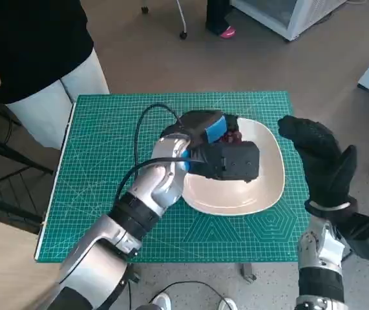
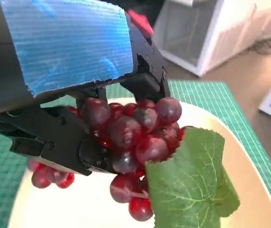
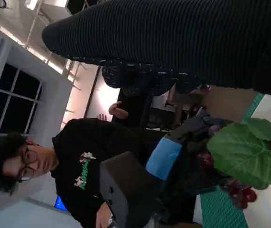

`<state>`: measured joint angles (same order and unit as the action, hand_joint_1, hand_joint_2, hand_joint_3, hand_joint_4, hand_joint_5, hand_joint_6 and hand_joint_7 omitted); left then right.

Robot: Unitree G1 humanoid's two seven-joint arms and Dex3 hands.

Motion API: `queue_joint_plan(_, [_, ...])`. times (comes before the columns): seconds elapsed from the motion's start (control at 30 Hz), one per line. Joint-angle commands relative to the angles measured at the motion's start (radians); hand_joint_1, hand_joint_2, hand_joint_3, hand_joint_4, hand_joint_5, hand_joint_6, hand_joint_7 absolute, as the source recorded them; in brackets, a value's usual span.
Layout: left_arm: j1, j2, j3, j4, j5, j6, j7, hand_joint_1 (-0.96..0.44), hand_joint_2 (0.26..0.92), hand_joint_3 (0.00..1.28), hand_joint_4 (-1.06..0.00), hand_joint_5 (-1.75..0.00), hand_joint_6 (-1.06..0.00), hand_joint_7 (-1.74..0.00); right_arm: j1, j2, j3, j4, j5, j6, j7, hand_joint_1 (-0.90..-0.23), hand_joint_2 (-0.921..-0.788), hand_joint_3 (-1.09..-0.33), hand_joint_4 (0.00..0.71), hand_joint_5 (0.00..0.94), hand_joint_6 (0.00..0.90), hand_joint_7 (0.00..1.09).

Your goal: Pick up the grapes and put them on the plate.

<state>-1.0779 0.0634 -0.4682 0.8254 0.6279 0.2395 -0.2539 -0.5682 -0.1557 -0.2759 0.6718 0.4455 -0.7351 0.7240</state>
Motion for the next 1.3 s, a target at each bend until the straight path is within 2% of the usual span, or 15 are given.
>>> queue_joint_plan(0.03, [-0.037, -0.007, 0.001, 0.053, -0.024, -0.034, -0.022, -0.2, 0.869, 0.06, -0.3, -0.51, -0.34, -0.07, 0.017, -0.007, 0.001, 0.013, -0.003, 0.004, 0.01, -0.382, -0.921, -0.52, 0.557, 0.0, 0.496, 0.0])
queue_joint_plan(0.07, [-0.039, -0.008, 0.0, 0.058, -0.027, -0.036, -0.028, -0.25, 0.869, 0.04, -0.25, -0.35, -0.32, -0.05, 0.016, -0.007, 0.002, 0.013, -0.003, 0.004, 0.011, -0.382, -0.921, -0.52, 0.557, 0.0, 0.496, 0.0])
queue_joint_plan(0.13, [-0.039, -0.009, -0.001, 0.063, -0.031, -0.039, -0.036, -0.33, 0.87, 0.02, -0.17, -0.17, -0.29, -0.02, 0.016, -0.007, 0.002, 0.015, -0.002, 0.004, 0.013, -0.382, -0.921, -0.52, 0.557, 0.0, 0.495, 0.0])
queue_joint_plan(0.27, [-0.033, -0.008, -0.003, 0.064, -0.034, -0.051, -0.04, -0.42, 0.872, 0.01, -0.08, -0.04, -0.23, -0.01, 0.014, -0.007, 0.001, 0.018, -0.002, 0.002, 0.015, -0.385, -0.921, -0.519, 0.557, 0.0, 0.494, 0.0])
queue_joint_plan(0.4, [-0.026, -0.006, -0.01, 0.07, -0.027, -0.087, -0.011, -0.48, 0.88, 0.01, -0.05, -0.01, -0.2, 0.0, 0.011, -0.006, 0.0, 0.024, -0.002, 0.0, 0.018, -0.388, -0.921, -0.518, 0.557, 0.0, 0.492, 0.0])
queue_joint_plan(0.67, [0.008, 0.013, -0.018, 0.069, -0.006, -0.185, 0.106, -0.55, 0.909, 0.01, -0.04, 0.0, -0.19, 0.0, 0.007, -0.004, 0.0, 0.032, -0.004, -0.005, 0.016, -0.388, -0.921, -0.515, 0.557, 0.0, 0.493, 0.0])
queue_joint_plan(0.9, [0.054, 0.045, 0.013, 0.019, -0.034, -0.228, 0.14, -0.56, 0.92, 0.02, -0.03, 0.0, -0.2, 0.0, 0.005, -0.003, 0.001, 0.036, -0.005, -0.008, 0.014, -0.386, -0.921, -0.515, 0.558, 0.0, 0.495, 0.0])
queue_joint_plan(1.13, [0.151, 0.114, 0.118, -0.081, -0.14, -0.339, 0.146, -0.55, 0.921, 0.05, -0.04, 0.0, -0.21, -0.01, 0.006, 0.0, 0.002, 0.033, -0.006, -0.01, 0.01, -0.388, -0.921, -0.511, 0.56, 0.002, 0.498, 0.0])
queue_joint_plan(1.3, [0.235, 0.149, 0.248, -0.122, -0.319, -0.465, 0.085, -0.52, 0.921, 0.12, -0.05, -0.01, -0.23, -0.02, 0.007, 0.001, 0.003, 0.03, -0.006, -0.012, 0.01, -0.388, -0.921, -0.508, 0.561, 0.002, 0.499, 0.0])
